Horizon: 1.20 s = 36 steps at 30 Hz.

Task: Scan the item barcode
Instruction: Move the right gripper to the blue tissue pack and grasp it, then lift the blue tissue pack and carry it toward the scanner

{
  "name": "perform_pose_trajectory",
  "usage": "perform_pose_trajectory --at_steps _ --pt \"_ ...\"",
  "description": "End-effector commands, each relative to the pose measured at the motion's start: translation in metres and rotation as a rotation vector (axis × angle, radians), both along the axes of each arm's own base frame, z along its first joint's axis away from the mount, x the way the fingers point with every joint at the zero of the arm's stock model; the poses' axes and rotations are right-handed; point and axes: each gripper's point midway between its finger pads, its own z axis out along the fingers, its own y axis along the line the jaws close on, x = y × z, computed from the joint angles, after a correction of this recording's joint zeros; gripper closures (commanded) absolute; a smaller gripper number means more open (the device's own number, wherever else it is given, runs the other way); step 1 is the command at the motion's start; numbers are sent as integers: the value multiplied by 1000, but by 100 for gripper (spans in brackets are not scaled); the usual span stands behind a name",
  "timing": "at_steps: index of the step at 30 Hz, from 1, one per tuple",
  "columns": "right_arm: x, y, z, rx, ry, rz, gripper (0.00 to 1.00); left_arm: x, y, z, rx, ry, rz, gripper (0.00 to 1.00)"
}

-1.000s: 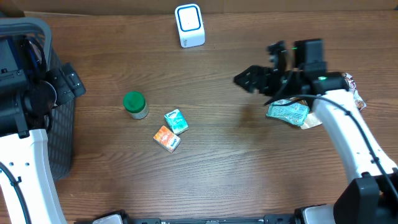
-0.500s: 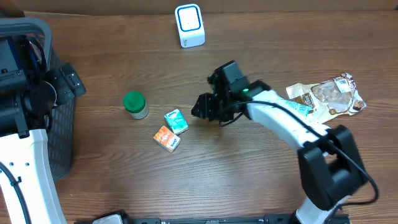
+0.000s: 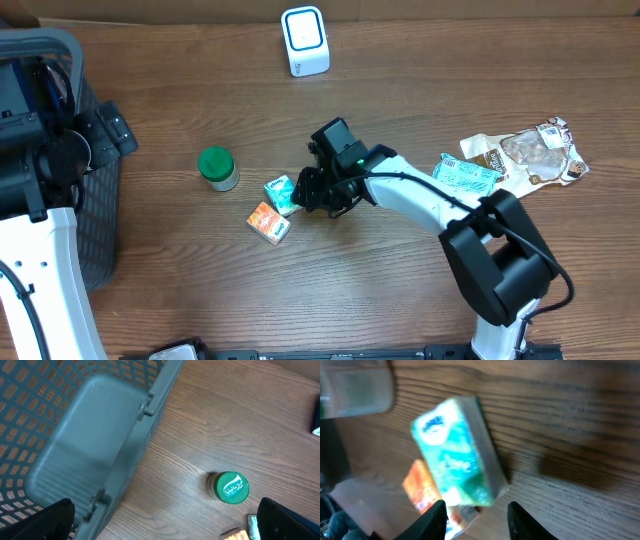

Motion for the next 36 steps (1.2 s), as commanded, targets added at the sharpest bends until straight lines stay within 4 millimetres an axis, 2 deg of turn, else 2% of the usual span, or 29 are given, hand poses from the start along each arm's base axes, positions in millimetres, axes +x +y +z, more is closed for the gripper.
perform_pose_trajectory --at_steps 1,6,9,24,27,32,36 --pt "6 -2 -11 -27 0 -39 60 -1 1 6 -4 -21 11 1" --pt "9 1 -17 -22 -5 -39 61 -1 1 6 -4 -21 11 0" --pt "10 2 -18 -17 -11 -38 65 -1 1 6 -4 -21 11 0" --pt "-2 12 -26 -42 -8 -13 68 0 1 6 -4 -22 10 0" --pt "-4 10 -33 -54 12 -21 74 0 1 5 -4 -21 11 0" --pt "-2 9 -34 -48 19 -23 96 0 1 5 -4 -21 11 0" --pt "2 8 -16 36 53 -24 96 0 1 5 -4 -20 11 0"
